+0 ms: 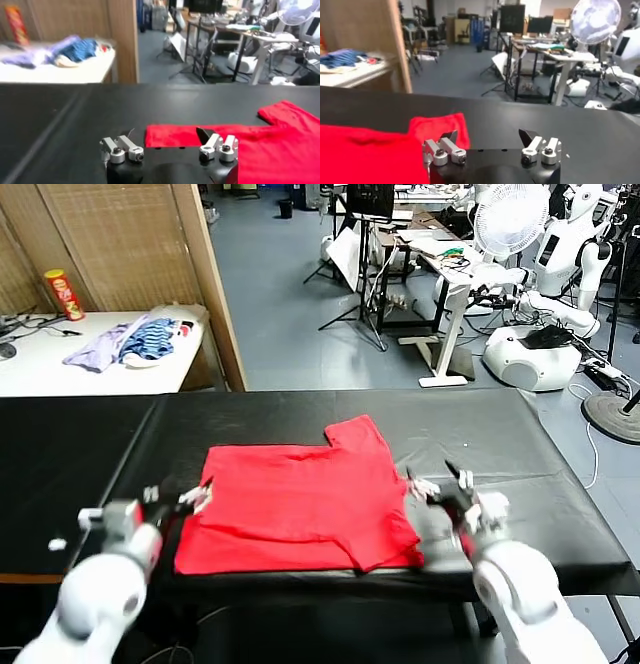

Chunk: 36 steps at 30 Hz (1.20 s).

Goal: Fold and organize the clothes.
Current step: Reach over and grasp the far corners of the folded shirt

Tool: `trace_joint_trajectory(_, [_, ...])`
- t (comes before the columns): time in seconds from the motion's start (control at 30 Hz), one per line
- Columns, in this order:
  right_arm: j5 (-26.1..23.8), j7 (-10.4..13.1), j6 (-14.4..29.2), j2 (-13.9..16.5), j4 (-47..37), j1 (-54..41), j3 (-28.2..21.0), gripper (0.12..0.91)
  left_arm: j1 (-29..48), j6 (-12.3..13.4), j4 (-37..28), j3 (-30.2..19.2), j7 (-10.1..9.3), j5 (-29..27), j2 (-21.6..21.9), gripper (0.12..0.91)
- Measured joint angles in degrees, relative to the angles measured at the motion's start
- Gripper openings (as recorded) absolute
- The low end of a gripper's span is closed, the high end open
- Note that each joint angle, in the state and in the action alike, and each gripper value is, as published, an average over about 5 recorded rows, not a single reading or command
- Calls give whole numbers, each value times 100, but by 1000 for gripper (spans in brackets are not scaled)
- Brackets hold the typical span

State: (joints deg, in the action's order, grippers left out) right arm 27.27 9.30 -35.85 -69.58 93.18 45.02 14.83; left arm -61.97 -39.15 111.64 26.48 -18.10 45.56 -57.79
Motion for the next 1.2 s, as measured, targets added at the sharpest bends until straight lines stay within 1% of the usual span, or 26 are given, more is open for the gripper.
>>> trace_joint_trajectory(0.1, [40,-70,-94,-163,-589,-464,-204,798,643,-184,-610,-327,-16,213,-28,798])
trace_joint_trajectory(0.2, [55,-155,-189,-305,-1091,-829,-346,798,1154,-287,-1165,-588,5,272,-100,798])
trace_joint_trajectory(0.3, [70,-226,-278,-421,-1476,-1077,-420,798,1528,-283,-1645,-779,72,262,-183,798])
trace_joint_trajectory(0.47, [107,-285,-333,-575,-1912,-1289,-443,796,1943,-248,-2305,-944,166,223,-309,798])
trace_joint_trajectory(0.57, [117,-304,-354,-648,-2079,-1350,-442,762,2079,-233,-2619,-1021,272,142,-357,790])
trace_joint_trajectory(0.63, [117,-318,-354,-687,-2163,-1379,-444,695,2134,-227,-2793,-1057,334,111,-384,774])
trace_joint_trajectory(0.67, [114,-326,-349,-706,-2199,-1390,-446,651,2153,-225,-2865,-1067,351,107,-394,733])
trace_joint_trajectory(0.73, [106,-339,-335,-744,-2263,-1407,-450,540,2176,-224,-2975,-1076,365,102,-407,626])
trace_joint_trajectory(0.77, [100,-344,-326,-762,-2293,-1412,-453,490,2181,-223,-3013,-1078,372,94,-405,560])
trace_joint_trajectory(0.8, [95,-349,-317,-778,-2317,-1414,-456,423,2183,-220,-3046,-1079,380,81,-402,476])
trace_joint_trajectory(0.87, [83,-364,-281,-803,-2355,-1414,-463,323,2190,-208,-3110,-1080,403,42,-397,376])
trace_joint_trajectory(0.9, [74,-374,-249,-813,-2368,-1411,-468,261,2194,-196,-3145,-1078,419,22,-398,309])
trace_joint_trajectory(0.93, [55,-391,-204,-821,-2375,-1405,-472,215,2199,-181,-3179,-1075,438,5,-402,259])
trace_joint_trajectory(1.0, [0,-437,-63,-829,-2379,-1384,-474,147,2197,-145,-3228,-1061,501,-10,-410,172])
trace_joint_trajectory(1.03, [-27,-460,17,-829,-2376,-1370,-473,131,2189,-128,-3237,-1050,543,-13,-413,147])
trace_joint_trajectory(1.1, [-63,-507,200,-824,-2358,-1333,-459,122,2162,-87,-3227,-1023,633,-11,-415,127])
trace_joint_trajectory(1.2, [-66,-565,472,-800,-2283,-1262,-421,122,2107,-7,-3152,-968,692,-7,-421,126])
